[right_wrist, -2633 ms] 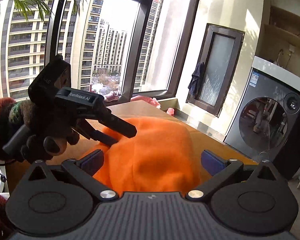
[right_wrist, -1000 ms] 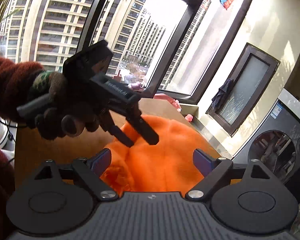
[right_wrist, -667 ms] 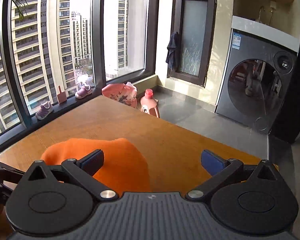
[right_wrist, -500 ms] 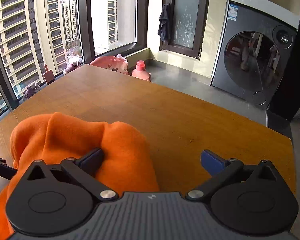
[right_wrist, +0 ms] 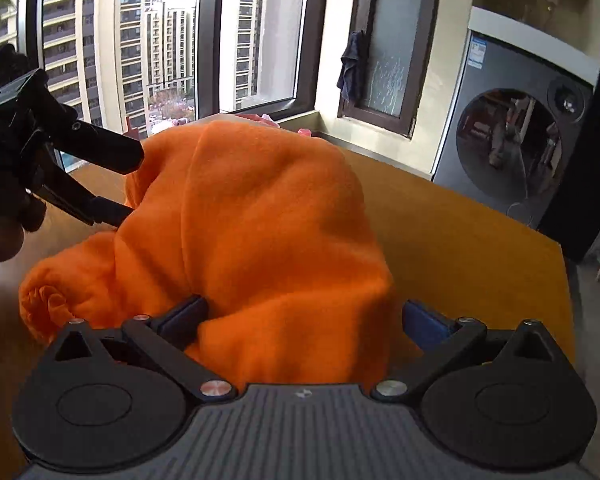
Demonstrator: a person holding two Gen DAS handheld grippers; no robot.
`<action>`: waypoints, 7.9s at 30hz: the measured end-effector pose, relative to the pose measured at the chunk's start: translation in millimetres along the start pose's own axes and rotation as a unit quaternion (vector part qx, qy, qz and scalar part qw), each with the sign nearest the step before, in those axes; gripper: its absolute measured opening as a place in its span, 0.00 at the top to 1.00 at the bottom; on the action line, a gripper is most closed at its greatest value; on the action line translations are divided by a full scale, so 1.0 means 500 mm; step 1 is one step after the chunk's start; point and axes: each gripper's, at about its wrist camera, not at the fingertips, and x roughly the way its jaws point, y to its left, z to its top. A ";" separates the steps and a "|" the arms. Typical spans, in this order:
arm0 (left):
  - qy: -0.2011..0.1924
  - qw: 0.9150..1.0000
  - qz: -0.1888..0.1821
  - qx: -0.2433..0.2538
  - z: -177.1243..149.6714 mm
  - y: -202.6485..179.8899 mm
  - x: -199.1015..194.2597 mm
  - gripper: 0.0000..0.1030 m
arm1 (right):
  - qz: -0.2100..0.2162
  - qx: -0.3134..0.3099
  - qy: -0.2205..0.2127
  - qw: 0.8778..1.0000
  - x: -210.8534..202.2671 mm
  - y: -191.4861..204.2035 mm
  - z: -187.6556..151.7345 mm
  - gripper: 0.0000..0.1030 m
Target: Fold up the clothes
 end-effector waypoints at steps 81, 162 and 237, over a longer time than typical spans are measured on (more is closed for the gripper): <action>-0.047 0.988 0.125 0.080 0.333 0.161 0.029 0.16 | -0.020 0.007 -0.071 0.997 0.398 -0.010 0.309 0.00; -0.106 0.957 0.136 0.233 0.251 -0.049 -0.058 0.02 | 0.047 -0.104 -0.137 0.984 0.206 0.139 0.172 0.00; -0.108 0.867 0.466 0.140 -0.180 -0.124 -0.014 0.00 | -0.021 0.054 -0.002 0.998 0.087 0.092 -0.002 0.00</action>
